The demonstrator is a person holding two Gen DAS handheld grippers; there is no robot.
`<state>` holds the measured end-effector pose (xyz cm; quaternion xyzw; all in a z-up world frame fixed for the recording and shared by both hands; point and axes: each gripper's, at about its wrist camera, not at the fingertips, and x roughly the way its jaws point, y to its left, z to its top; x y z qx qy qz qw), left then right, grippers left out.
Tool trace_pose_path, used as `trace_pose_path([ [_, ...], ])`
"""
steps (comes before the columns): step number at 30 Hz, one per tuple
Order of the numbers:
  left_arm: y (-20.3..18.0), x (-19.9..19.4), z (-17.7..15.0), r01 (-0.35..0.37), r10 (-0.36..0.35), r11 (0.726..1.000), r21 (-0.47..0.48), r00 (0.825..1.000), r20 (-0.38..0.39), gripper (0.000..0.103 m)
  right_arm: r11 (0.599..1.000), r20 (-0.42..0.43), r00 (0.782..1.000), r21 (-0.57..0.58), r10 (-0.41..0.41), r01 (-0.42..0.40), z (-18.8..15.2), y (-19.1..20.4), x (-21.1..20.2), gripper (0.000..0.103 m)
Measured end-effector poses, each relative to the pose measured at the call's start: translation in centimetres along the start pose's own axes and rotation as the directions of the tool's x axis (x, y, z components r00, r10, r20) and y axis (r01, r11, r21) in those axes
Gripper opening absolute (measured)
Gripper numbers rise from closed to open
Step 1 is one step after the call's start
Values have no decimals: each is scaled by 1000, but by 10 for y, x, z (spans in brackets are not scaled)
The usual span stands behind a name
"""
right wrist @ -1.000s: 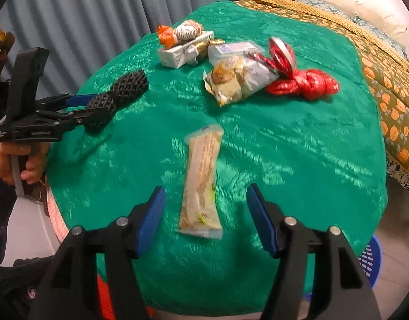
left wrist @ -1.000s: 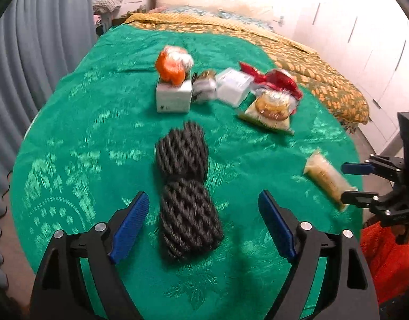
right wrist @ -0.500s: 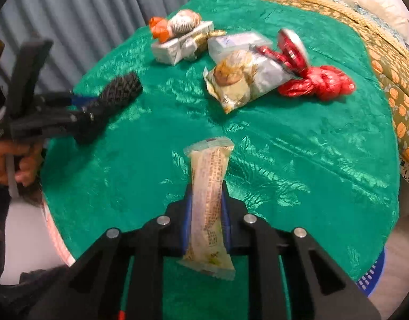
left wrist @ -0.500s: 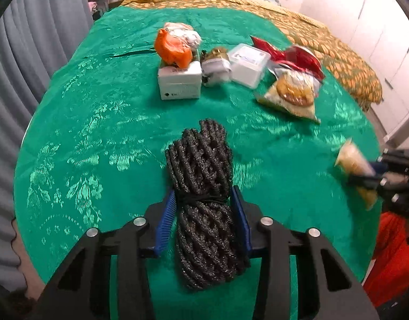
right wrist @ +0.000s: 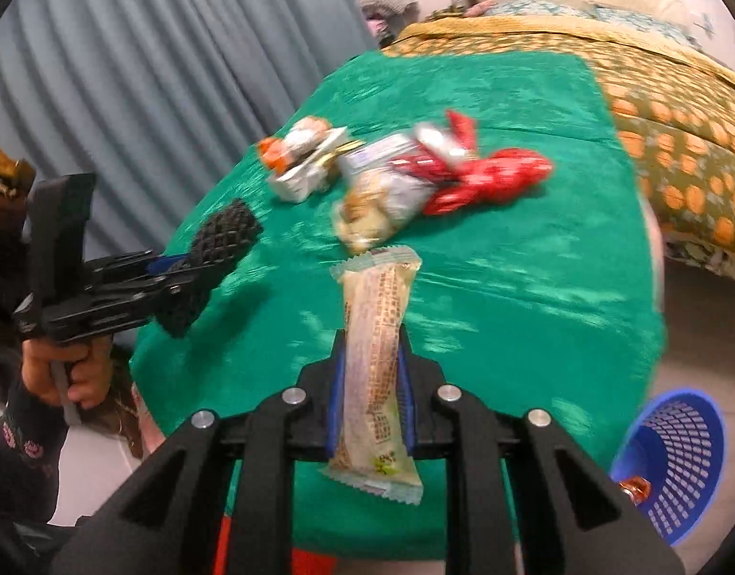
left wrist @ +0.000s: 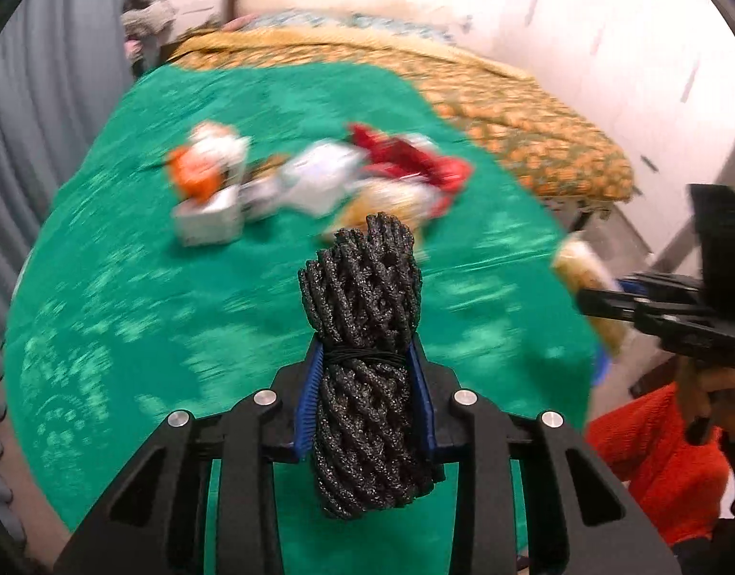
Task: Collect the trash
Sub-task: 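Carry net and snack wrapper over the wastebasket and open both tools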
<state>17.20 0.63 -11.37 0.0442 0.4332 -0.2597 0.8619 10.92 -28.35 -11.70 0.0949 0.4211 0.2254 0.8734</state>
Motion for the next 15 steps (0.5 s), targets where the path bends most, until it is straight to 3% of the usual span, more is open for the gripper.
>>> trace_pose_path([
  [6, -101, 16, 24, 152, -152, 983, 100, 988, -6, 32, 984, 34, 989, 109, -145, 141, -16, -81, -43, 18],
  [9, -153, 34, 34, 238, -235, 962, 136, 971, -37, 32, 963, 32, 972, 151, -233, 225, -28, -124, -63, 18],
  [15, -255, 86, 43, 336, -318, 922, 194, 941, -120, 33, 902, -31, 928, 226, -372, 369, -60, -208, -79, 18],
])
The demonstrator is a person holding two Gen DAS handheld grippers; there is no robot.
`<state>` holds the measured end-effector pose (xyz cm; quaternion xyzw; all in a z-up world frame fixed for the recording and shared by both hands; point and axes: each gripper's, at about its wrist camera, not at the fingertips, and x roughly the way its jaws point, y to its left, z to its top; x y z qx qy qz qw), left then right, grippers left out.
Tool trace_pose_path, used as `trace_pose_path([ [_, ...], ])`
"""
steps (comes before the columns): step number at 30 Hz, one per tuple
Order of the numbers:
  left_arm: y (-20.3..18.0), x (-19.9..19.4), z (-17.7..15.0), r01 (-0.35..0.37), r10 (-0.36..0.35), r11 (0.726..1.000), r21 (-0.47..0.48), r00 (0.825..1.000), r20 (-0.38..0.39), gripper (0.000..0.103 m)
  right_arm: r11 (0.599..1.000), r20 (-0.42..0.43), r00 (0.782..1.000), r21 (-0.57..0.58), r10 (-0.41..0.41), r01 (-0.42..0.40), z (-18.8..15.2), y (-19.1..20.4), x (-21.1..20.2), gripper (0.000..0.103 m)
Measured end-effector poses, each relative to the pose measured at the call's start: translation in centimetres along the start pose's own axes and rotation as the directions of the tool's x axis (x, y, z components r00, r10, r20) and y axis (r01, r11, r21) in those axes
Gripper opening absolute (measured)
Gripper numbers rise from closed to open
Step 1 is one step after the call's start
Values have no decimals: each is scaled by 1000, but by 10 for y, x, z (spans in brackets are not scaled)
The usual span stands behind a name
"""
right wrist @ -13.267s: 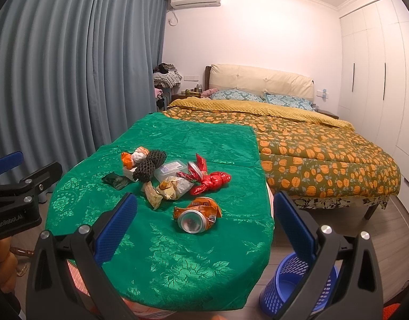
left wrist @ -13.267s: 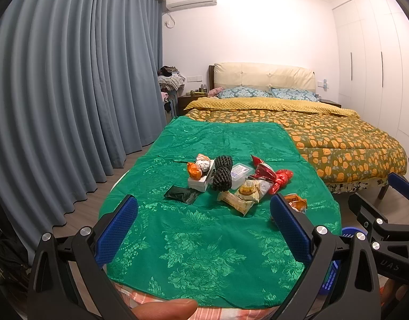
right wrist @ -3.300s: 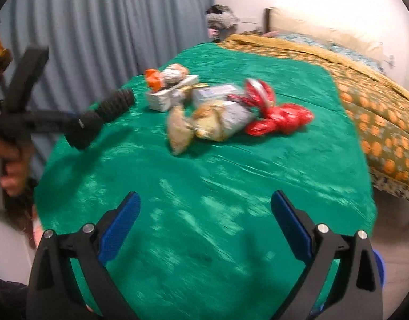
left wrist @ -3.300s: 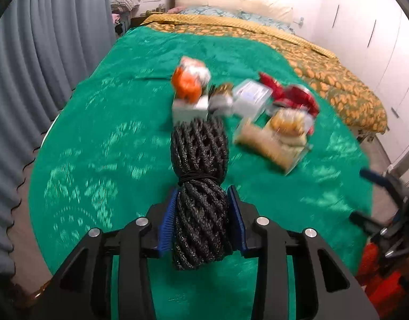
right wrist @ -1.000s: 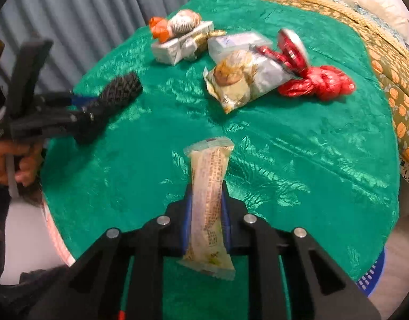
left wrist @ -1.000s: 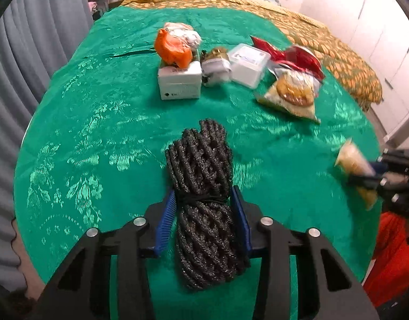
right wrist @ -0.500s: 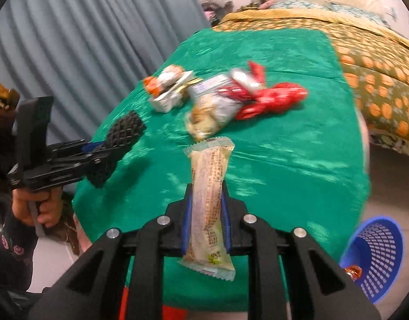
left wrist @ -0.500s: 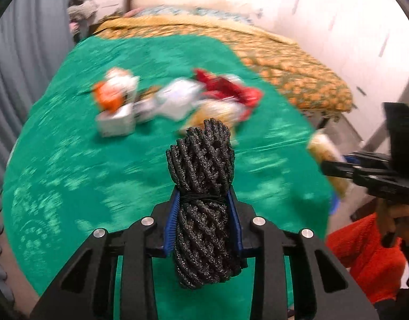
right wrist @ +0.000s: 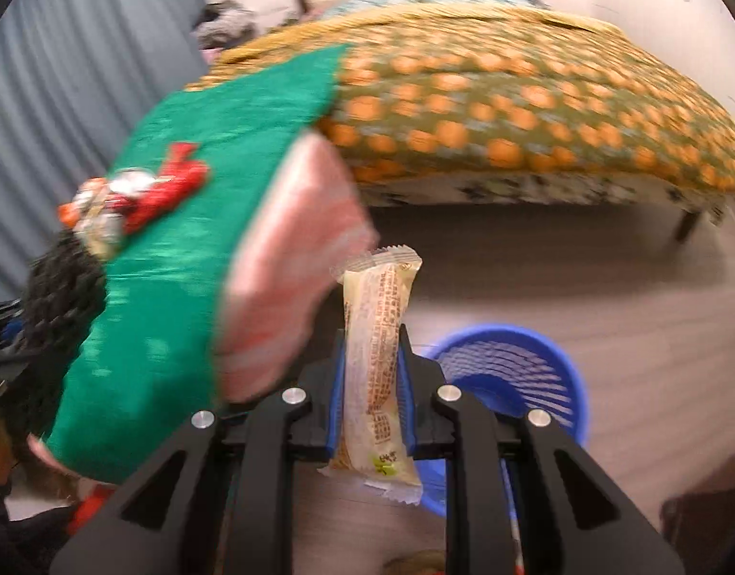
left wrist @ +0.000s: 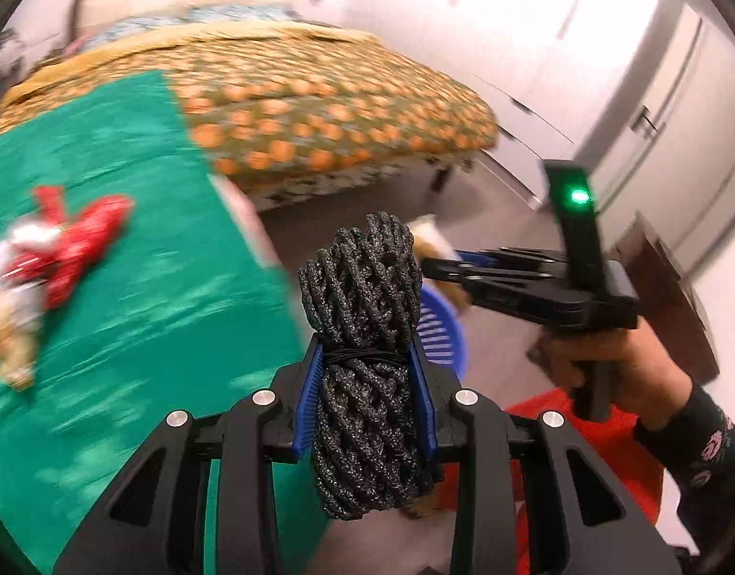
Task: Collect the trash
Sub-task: 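Carry net and snack wrapper over the wastebasket and open both tools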
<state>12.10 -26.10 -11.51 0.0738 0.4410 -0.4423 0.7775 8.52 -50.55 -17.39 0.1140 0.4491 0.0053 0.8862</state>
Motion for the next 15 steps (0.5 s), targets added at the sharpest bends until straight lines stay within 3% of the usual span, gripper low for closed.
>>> trace_pose_path([
  [5, -42, 84, 13, 30, -30, 1000, -2, 997, -72, 34, 994, -11, 997, 83, -73, 74, -20, -60, 18, 18],
  [10, -57, 156, 14, 45, -48, 999, -22, 991, -128, 34, 988, -6, 998, 147, -56, 56, -25, -92, 20, 18],
  [15, -54, 198, 11, 32, -39, 999, -44, 986, -164, 34, 977, -1, 999, 211, -34, 34, -29, -114, 21, 18],
])
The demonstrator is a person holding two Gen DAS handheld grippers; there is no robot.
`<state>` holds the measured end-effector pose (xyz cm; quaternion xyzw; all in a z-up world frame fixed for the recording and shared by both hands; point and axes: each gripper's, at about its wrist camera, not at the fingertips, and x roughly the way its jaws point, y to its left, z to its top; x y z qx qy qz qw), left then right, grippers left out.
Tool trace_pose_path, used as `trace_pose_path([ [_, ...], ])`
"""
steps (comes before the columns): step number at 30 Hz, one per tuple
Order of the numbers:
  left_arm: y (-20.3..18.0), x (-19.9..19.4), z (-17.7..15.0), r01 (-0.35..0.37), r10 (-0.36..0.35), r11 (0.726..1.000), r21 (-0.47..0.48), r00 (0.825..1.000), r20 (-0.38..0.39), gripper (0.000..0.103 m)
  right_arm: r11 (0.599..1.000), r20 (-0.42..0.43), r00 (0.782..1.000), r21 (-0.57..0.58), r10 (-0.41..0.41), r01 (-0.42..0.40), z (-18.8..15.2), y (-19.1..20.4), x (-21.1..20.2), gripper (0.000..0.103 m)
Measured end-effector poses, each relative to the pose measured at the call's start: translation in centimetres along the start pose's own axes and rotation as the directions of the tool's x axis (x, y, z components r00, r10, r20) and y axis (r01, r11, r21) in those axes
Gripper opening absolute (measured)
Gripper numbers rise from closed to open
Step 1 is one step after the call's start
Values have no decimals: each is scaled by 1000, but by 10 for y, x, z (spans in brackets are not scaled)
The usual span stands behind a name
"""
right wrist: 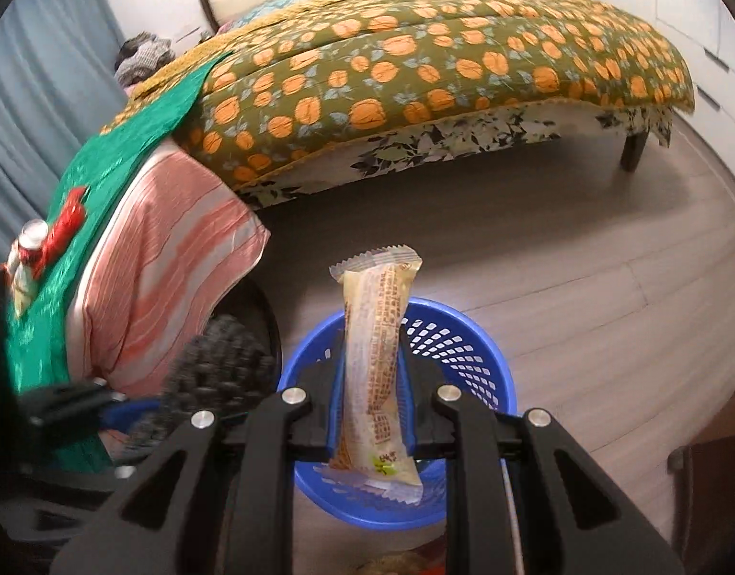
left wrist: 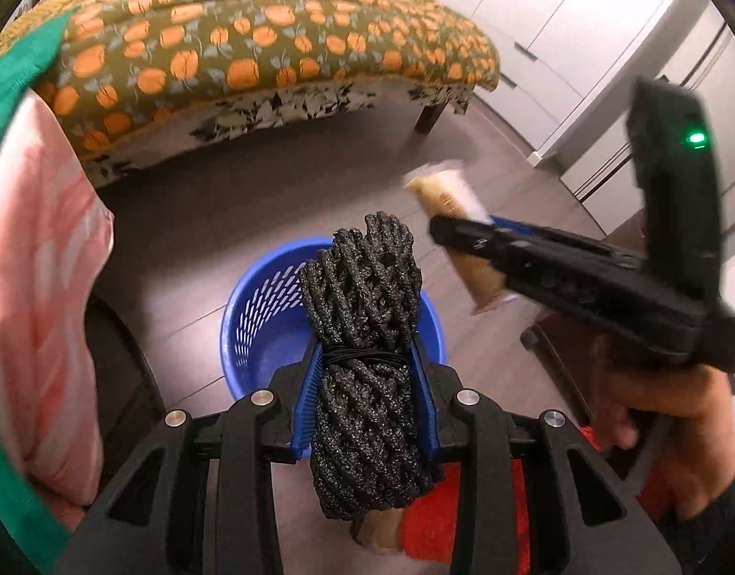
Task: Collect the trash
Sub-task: 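Carry net and snack wrapper over the wastebasket and open both tools, then move both open tools back over the remaining trash on the bed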
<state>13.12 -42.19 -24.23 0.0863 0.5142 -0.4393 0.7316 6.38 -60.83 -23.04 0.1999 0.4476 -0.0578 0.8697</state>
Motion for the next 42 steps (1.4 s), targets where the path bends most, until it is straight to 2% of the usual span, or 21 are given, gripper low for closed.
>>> trace_pose_path([
  [4, 4, 21, 2, -15, 15, 1000, -7, 1000, -11, 35, 1000, -6, 1000, 28, 11, -11, 3, -9, 5, 18],
  [7, 12, 36, 4, -11, 10, 1000, -26, 1000, -15, 45, 998, -12, 1000, 55, 16, -16, 2, -14, 8, 23],
  [8, 15, 42, 7, -9, 9, 999, -35, 1000, -19, 61, 998, -13, 1000, 66, 18, -17, 3, -16, 9, 41],
  [9, 18, 46, 9, -12, 11, 999, -46, 1000, -19, 66, 997, -10, 1000, 74, 20, -20, 3, -17, 8, 64],
  [10, 22, 49, 11, -24, 23, 998, -59, 1000, -16, 66, 996, 5, 1000, 84, 21, -22, 3, -18, 5, 71],
  [15, 29, 34, 14, -25, 26, 995, -96, 1000, 8, 72, 994, 41, 999, 106, -1, -4, 9, -23, -5, 74],
  [16, 25, 23, 13, -28, 30, 996, -86, 999, 26, 73, 995, 49, 999, 102, -25, 19, 10, -21, -7, 74],
  [18, 17, 2, 11, -27, 30, 998, -59, 998, 56, 76, 994, 66, 995, 89, -72, 66, 11, -17, -11, 82],
  [20, 6, -27, 6, -12, 15, 1000, -28, 995, 99, 81, 987, 93, 984, 67, -151, 145, 13, -8, -17, 88],
  [21, 1, -41, 3, -8, 10, 1000, -16, 993, 115, 84, 983, 121, 976, 54, -180, 175, 13, -2, -22, 89],
  [25, -6, -101, -21, -15, 7, 999, 40, 984, 179, 89, 978, 231, 951, 4, -205, 209, 10, 19, -39, 89],
  [28, 5, -137, -44, -63, 50, 996, 55, 976, 213, 90, 968, 309, 928, -74, -208, 242, 5, 45, -47, 89],
  [31, 33, -170, -72, -117, 106, 993, 32, 965, 240, 90, 950, 340, 921, -171, -193, 262, -1, 74, -45, 89],
  [34, 65, -201, -98, -192, 188, 981, -12, 947, 260, 90, 927, 328, 931, -275, -158, 254, -11, 111, -40, 89],
  [37, 103, -232, -122, -254, 267, 964, -83, 926, 268, 90, 910, 304, 948, -362, -88, 201, -24, 158, -41, 89],
  [42, 167, -276, -160, -342, 391, 915, -215, 883, 260, 91, 893, 227, 971, -449, 77, 34, -44, 248, -41, 89],
])
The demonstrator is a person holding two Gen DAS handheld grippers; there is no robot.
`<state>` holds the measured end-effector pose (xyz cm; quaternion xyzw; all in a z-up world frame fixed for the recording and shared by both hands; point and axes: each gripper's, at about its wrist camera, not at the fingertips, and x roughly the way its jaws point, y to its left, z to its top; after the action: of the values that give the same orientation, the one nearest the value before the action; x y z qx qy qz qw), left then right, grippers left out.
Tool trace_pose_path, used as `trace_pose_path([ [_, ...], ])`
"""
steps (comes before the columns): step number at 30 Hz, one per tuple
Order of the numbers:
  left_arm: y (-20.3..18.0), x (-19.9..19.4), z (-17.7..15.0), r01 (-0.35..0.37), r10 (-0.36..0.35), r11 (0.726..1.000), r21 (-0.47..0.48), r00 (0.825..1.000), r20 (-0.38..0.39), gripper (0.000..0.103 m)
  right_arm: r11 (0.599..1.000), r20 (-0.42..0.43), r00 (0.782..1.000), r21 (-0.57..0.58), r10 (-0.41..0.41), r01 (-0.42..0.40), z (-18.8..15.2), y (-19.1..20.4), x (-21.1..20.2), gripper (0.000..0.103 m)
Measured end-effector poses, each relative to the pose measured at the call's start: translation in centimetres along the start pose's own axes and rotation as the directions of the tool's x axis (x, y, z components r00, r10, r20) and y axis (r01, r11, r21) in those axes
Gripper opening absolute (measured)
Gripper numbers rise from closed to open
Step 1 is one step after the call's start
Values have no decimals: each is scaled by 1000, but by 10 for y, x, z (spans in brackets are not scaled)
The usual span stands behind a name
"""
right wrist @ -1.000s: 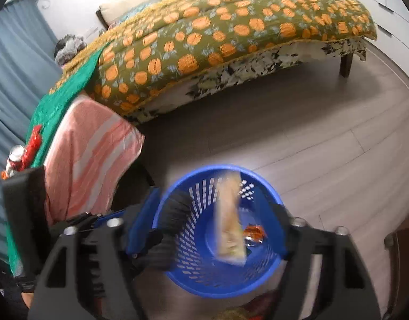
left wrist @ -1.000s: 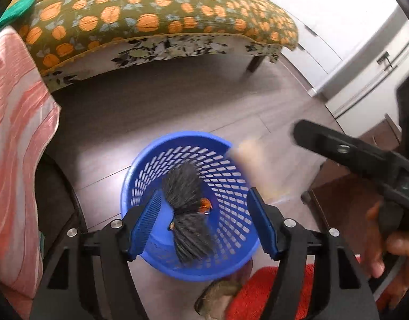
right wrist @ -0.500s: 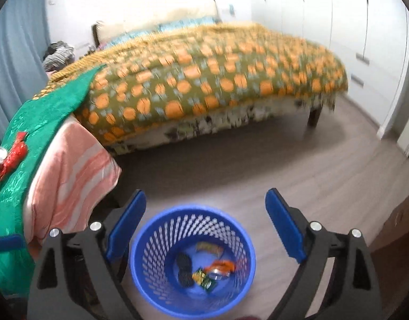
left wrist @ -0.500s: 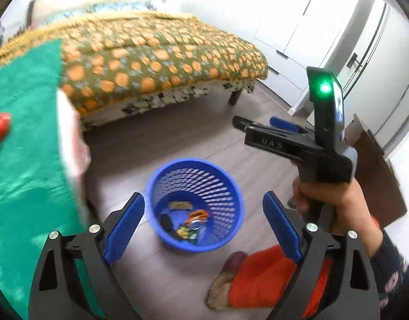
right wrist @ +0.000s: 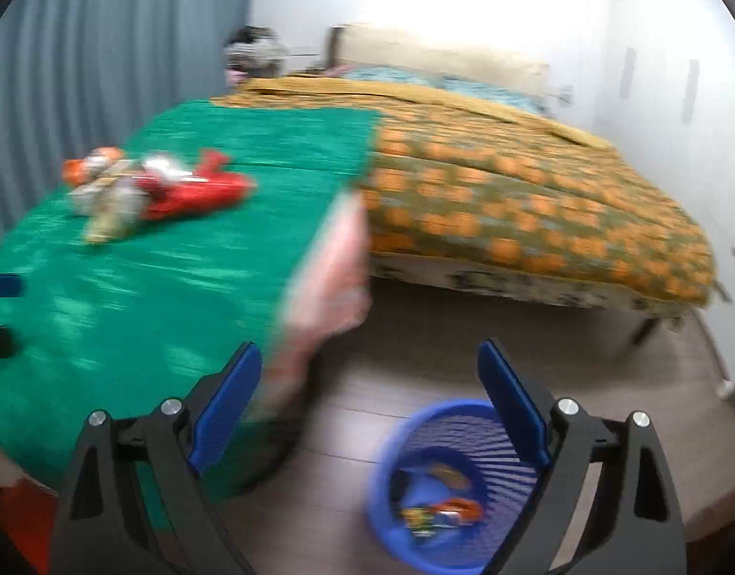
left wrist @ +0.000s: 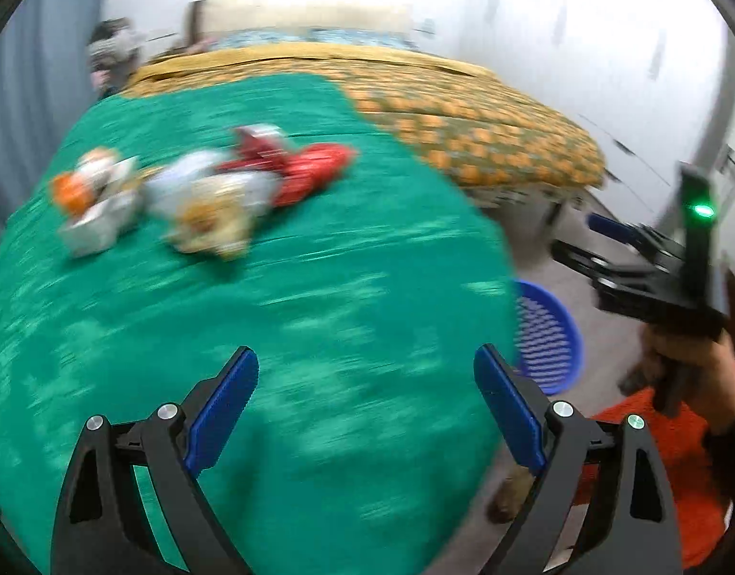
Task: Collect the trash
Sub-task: 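Move both open tools back over the remaining trash on the bed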
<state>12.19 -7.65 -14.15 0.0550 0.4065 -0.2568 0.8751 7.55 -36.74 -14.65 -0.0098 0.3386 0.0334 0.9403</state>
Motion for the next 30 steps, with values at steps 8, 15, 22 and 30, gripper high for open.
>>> trace_pose_path([
  [8, 79, -19, -17, -140, 142, 984, -113, 990, 7, 92, 980, -93, 983, -103, 161, -170, 41, 133, 43, 89],
  [15, 124, -26, -7, -175, 178, 975, -140, 984, 13, 92, 972, -183, 969, -134, 166, -192, 36, 178, 86, 89],
  [22, 183, -14, 60, -181, 189, 975, -128, 980, 54, 92, 969, -201, 962, -129, 183, -211, 33, 182, 95, 89],
  [30, 223, 51, 143, -180, 181, 973, -141, 983, -12, 92, 969, -205, 960, -121, 190, -217, 32, 179, 95, 90],
])
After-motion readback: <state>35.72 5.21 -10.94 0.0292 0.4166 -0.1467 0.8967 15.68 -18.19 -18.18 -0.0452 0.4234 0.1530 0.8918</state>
